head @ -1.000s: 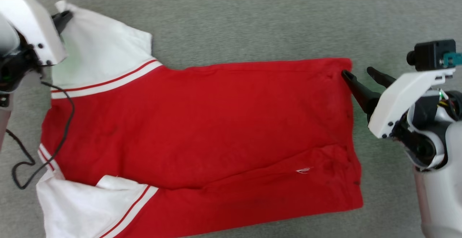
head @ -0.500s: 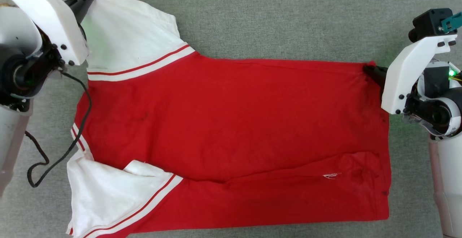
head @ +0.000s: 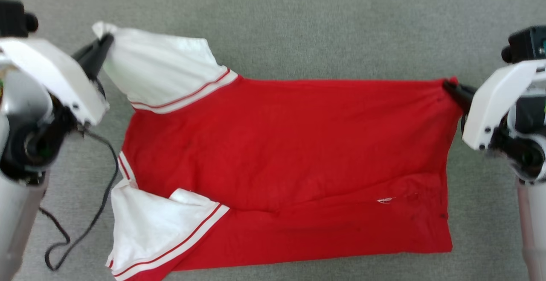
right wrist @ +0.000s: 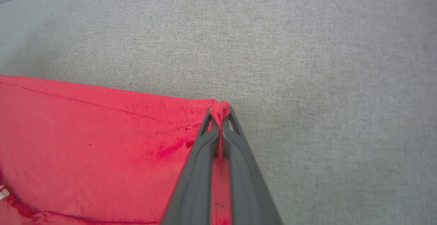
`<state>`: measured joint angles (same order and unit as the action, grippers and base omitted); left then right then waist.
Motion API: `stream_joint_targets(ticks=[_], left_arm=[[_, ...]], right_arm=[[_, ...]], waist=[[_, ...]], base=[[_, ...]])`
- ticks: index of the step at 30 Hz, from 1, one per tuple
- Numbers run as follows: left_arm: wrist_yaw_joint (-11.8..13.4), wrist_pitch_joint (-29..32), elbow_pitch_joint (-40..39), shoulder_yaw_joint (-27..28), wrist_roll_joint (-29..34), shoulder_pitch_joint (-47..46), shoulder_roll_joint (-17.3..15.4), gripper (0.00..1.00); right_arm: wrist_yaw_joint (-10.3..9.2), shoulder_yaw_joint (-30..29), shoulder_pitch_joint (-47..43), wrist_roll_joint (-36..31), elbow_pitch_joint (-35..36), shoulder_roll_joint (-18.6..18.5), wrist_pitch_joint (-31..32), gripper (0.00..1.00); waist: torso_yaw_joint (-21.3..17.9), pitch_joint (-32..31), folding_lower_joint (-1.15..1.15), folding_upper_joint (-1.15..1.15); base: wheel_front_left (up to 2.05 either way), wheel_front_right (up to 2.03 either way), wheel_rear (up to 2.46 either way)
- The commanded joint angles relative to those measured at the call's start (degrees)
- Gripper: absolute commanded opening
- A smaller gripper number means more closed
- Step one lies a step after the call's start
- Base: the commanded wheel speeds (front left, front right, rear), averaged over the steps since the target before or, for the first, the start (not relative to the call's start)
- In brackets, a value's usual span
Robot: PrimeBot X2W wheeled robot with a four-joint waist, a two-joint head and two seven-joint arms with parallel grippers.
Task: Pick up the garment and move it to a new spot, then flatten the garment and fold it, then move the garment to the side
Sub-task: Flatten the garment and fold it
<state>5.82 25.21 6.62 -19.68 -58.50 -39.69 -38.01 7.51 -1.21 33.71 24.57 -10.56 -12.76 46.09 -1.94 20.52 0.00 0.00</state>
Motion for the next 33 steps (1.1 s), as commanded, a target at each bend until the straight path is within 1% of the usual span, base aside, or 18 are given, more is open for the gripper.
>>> stream_joint_targets(ticks=[1, 7, 14, 18, 19, 20, 21, 22, 24, 28, 32, 33], left_arm=[[0.4, -0.9, -0.7, 0.6, -0.6, 2.8, -0.4, 0.0], [2.2, -5.4, -3.7, 3.6, -3.7, 15.8, -0.4, 0.0], [3.6, -10.4, -3.3, 6.3, -8.9, 30.7, 3.5, 0.0], [3.5, -11.8, -0.3, 5.9, -11.2, 36.6, 6.8, 0.0], [3.3, -12.1, 0.4, 5.7, -11.6, 37.4, 7.7, 0.0], [3.4, -12.6, 1.1, 5.6, -12.0, 38.2, 8.5, 0.0], [3.6, -13.0, 1.9, 5.3, -11.9, 38.9, 9.1, 0.42], [3.5, -13.3, 2.8, 4.7, -11.7, 39.5, 9.8, 0.98], [3.1, -14.3, 4.3, 4.1, -11.2, 39.6, 11.1, 1.0], [2.8, -18.1, 6.2, 3.1, -8.2, 38.7, 12.2, 1.0], [3.2, -23.1, 5.2, 2.2, -3.5, 37.7, 11.9, 1.0], [3.2, -23.1, 5.2, 2.2, -3.5, 37.7, 11.9, 1.0]], right_arm=[[-0.04, -0.4, -1.9, 0.3, 0.5, -0.2, -0.8, 0.0], [-0.04, -1.5, -10.0, 2.2, 1.5, 0.3, -3.7, 0.0], [-0.04, -1.1, -18.6, 4.0, -0.2, 0.7, -7.7, 0.0], [-0.04, -0.8, -22.7, 4.8, -2.0, 1.1, -10.9, 0.0], [-0.04, -0.7, -23.6, 5.0, -2.5, 1.1, -11.9, 0.1], [-0.04, -0.5, -24.2, 5.0, -3.0, 1.2, -13.0, 0.41], [-0.04, -0.2, -24.9, 5.0, -3.5, 1.3, -14.3, 1.0], [-0.04, 0.2, -25.7, 5.0, -4.0, 1.4, -15.6, 1.0], [-0.04, 0.7, -27.1, 5.2, -5.1, 1.2, -17.9, 1.0], [-0.04, 2.2, -29.3, 5.6, -4.8, 0.3, -21.9, 1.0], [-0.04, 2.9, -31.1, 5.8, -1.5, -1.4, -23.9, 1.0], [-0.04, 2.9, -31.1, 5.8, -1.5, -1.4, -23.9, 1.0]], waist=[[0.9, -3.5, 0.0, 0.0], [1.8, -8.5, 0.0, 0.0], [2.3, -11.7, 0.0, 0.0], [2.5, -12.7, 0.0, 0.0], [2.5, -12.9, 0.0, 0.0], [2.6, -13.1, 0.0, 0.0], [2.6, -13.2, 0.0, 0.0], [2.6, -13.4, 0.0, 0.0], [2.7, -13.9, 0.0, 0.0], [2.9, -15.2, 0.0, 0.0], [2.8, -17.0, 0.0, 0.0], [2.8, -17.0, 0.0, 0.0]], base=[[0.0, 0.0, 0.0], [0.0, 0.0, 0.0], [0.0, 0.0, 0.0], [0.0, 0.0, 0.0], [0.0, 0.0, 0.0], [0.0, 0.0, 0.0], [0.0, 0.0, 0.0], [0.0, 0.0, 0.0], [0.0, 0.0, 0.0], [0.0, 0.0, 0.0], [0.0, 0.0, 0.0], [0.0, 0.0, 0.0]])
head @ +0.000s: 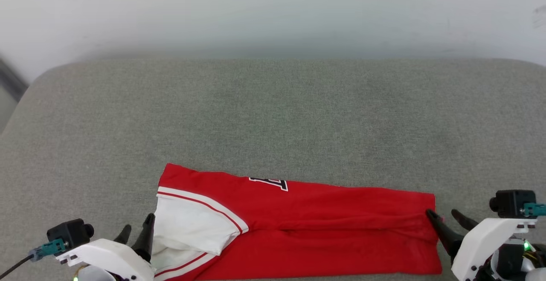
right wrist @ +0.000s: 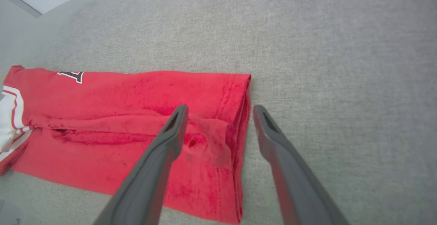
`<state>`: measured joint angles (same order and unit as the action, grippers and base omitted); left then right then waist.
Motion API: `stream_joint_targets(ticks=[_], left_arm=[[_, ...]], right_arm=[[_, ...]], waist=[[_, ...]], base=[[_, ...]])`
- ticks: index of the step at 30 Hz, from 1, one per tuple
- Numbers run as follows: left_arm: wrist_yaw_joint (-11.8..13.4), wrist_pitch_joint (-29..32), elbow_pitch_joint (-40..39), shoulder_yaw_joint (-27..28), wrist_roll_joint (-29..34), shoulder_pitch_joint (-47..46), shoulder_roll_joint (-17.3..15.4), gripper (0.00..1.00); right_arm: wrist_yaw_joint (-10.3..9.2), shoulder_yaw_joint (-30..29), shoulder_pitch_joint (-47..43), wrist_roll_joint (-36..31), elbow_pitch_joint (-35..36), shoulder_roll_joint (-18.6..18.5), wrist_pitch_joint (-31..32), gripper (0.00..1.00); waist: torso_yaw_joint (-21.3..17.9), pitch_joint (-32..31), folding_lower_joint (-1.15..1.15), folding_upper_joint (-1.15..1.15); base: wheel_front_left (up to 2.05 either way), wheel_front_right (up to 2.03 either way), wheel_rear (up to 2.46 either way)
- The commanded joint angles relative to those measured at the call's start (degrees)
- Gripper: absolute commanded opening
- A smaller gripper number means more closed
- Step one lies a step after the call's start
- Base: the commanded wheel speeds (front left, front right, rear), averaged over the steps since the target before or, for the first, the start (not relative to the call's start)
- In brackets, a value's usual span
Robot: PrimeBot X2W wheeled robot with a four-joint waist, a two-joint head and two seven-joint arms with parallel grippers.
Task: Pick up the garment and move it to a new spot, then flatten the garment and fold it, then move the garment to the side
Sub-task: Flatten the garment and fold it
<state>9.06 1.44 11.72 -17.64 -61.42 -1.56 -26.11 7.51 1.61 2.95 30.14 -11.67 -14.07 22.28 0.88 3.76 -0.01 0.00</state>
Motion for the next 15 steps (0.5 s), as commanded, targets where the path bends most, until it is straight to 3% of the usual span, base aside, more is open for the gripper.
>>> stream_joint_targets(ticks=[1, 7, 15], left_arm=[[0.1, -0.8, -0.4, 0.0, 0.7, -0.6, -0.1, 1.0], [1.8, -8.2, -5.3, -1.6, 8.5, -1.9, -0.5, 1.0], [4.9, -14.7, -9.3, -2.9, 17.3, -4.2, -0.3, 1.0]], right_arm=[[-0.04, -0.2, -0.8, 0.2, 0.7, -0.4, 0.0, 1.0], [-0.04, -3.9, -1.2, -0.3, 5.7, -1.6, 4.7, 1.0], [-0.04, -7.8, 1.9, -2.3, 6.5, -1.0, 16.0, 1.0]], waist=[[-0.1, -0.8, 0.01, 0.0], [-0.4, -2.6, 0.01, 0.0], [0.9, -1.3, 0.01, 0.0]], base=[[0.0, 0.0, 0.0], [0.0, 0.0, 0.0], [0.0, 0.0, 0.0]])
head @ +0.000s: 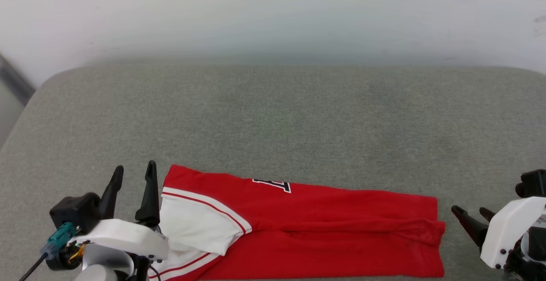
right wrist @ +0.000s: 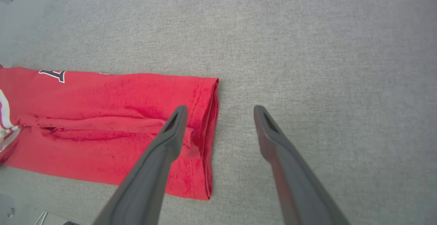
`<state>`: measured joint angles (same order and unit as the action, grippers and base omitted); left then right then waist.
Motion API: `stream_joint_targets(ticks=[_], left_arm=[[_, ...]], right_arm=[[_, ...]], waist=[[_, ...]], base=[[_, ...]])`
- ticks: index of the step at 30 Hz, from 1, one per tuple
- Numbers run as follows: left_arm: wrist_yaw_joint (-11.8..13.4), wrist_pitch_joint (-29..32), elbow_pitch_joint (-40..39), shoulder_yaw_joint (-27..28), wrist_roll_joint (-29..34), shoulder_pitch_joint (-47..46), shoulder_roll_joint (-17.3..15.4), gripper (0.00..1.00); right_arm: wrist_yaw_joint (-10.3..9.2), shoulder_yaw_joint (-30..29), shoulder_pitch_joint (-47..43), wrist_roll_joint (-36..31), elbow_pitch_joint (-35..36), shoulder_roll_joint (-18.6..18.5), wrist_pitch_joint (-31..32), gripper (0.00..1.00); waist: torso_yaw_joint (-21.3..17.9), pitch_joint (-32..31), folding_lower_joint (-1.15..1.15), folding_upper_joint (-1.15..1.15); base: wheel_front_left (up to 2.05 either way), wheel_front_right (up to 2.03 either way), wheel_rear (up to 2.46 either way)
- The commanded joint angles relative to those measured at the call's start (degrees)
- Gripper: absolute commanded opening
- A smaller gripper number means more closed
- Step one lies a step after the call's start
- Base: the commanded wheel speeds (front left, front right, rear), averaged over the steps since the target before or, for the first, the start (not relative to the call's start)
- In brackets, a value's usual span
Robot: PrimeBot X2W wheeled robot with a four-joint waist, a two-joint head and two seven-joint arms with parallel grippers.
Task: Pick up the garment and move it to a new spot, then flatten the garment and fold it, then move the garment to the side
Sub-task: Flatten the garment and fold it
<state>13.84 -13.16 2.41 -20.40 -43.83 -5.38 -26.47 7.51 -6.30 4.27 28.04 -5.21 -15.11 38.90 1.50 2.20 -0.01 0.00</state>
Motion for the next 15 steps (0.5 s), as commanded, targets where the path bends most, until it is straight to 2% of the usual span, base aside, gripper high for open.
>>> stream_joint_targets(ticks=[1, 5, 10, 15], left_arm=[[0.2, -0.4, -0.4, -0.2, 0.7, -0.8, 0.1, 1.0], [0.5, -1.1, -1.8, -1.0, 3.7, -2.1, 0.2, 1.0], [0.1, -1.2, -3.6, -2.3, 5.6, -4.1, 0.4, 1.0], [0.1, -0.9, -3.9, -2.8, 6.4, -5.4, 0.2, 1.0]], right_arm=[[-0.04, -0.4, 0.8, -0.4, -0.2, 0.4, 0.7, 1.0], [-0.04, -1.4, 2.1, -1.3, -1.4, 2.4, 4.5, 1.0], [-0.04, -2.0, 3.3, -2.1, -4.2, 5.4, 6.4, 1.0], [-0.04, -0.4, 3.3, -1.7, -9.0, 7.6, 8.6, 1.0]], waist=[[0.7, 0.8, 0.01, 0.0], [1.9, 2.6, 0.01, 0.0], [3.6, 5.7, 0.01, 0.0], [4.5, 7.0, 0.01, 0.0]], base=[[0.0, 0.0, 0.0], [0.0, 0.0, 0.0], [0.0, 0.0, 0.0], [0.0, 0.0, 0.0]])
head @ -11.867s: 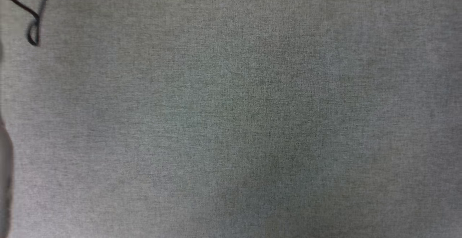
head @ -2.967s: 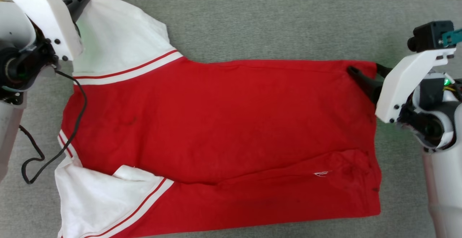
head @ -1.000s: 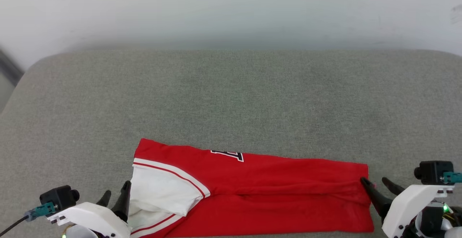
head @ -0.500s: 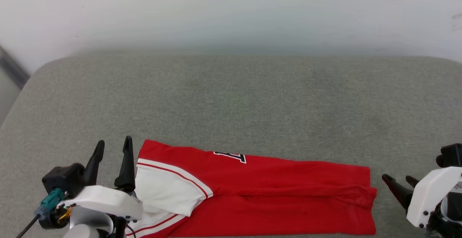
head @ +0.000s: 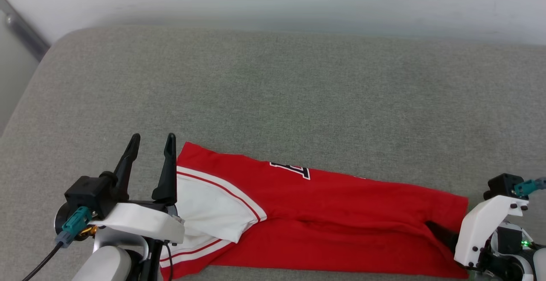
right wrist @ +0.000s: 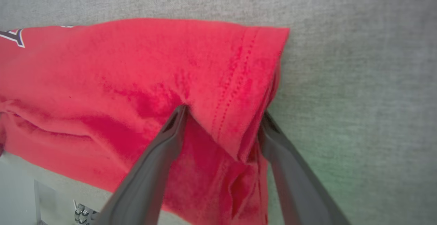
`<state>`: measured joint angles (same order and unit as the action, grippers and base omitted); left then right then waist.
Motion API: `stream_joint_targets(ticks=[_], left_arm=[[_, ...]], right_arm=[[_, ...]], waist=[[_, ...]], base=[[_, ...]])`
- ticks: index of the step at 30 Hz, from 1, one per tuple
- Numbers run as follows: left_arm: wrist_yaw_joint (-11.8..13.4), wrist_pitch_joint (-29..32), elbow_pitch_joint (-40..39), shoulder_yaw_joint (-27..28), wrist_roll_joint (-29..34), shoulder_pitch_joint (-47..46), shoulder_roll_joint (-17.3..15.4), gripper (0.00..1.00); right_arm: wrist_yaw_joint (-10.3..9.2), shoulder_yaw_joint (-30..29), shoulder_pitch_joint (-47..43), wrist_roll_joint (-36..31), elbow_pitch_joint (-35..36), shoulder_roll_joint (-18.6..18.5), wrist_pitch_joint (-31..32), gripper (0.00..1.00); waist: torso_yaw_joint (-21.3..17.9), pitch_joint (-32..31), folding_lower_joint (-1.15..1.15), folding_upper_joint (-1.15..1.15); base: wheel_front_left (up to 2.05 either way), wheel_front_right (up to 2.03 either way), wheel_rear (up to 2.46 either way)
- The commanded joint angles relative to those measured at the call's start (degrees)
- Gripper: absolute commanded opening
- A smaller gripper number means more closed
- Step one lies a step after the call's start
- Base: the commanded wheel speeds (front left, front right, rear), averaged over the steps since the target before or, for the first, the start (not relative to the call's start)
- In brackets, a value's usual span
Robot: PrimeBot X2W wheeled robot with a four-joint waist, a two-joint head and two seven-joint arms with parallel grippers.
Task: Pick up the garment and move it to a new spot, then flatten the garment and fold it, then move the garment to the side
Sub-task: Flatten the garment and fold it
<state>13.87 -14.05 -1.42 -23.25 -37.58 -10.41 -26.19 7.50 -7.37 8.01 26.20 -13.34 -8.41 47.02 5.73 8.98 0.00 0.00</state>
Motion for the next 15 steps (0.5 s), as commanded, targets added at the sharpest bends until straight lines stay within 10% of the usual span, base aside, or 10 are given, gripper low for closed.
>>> stream_joint_targets(ticks=[1, 3, 4, 6, 15], left_arm=[[0.2, -0.1, -0.1, 0.0, 0.1, -0.4, 0.0, 1.0], [0.2, 0.0, 0.1, -0.2, 0.2, -0.4, -0.1, 1.0], [0.2, 0.0, 0.2, -0.3, 0.2, -0.3, 0.0, 1.0], [0.2, 0.1, 0.5, -0.4, 0.2, 0.1, -0.2, 1.0], [0.7, 1.4, 1.1, -1.3, 0.6, 1.2, -1.2, 1.0]], right_arm=[[-0.02, 1.1, -0.8, 0.5, -1.9, 1.3, 0.9, 1.0], [-0.02, 1.3, -1.1, 1.2, -3.7, 2.3, 1.8, 1.0], [-0.02, 1.7, -1.2, 1.5, -4.2, 2.5, 2.2, 0.33], [-0.02, 1.9, -0.9, 2.0, -4.5, 2.8, 2.3, 0.0], [-0.03, 1.7, 2.7, 2.2, -1.5, -1.8, 0.4, 0.0]], waist=[[0.3, 0.3, 0.0, 0.0], [0.5, 0.2, 0.0, 0.0], [0.5, -0.1, 0.0, 0.0], [0.4, -0.7, 0.0, 0.0], [-0.9, -4.0, 0.0, 0.0]], base=[[0.0, 0.0, 0.0], [0.0, 0.0, 0.0], [0.0, 0.0, 0.0], [0.0, 0.0, 0.0], [0.0, 0.0, 0.0]])
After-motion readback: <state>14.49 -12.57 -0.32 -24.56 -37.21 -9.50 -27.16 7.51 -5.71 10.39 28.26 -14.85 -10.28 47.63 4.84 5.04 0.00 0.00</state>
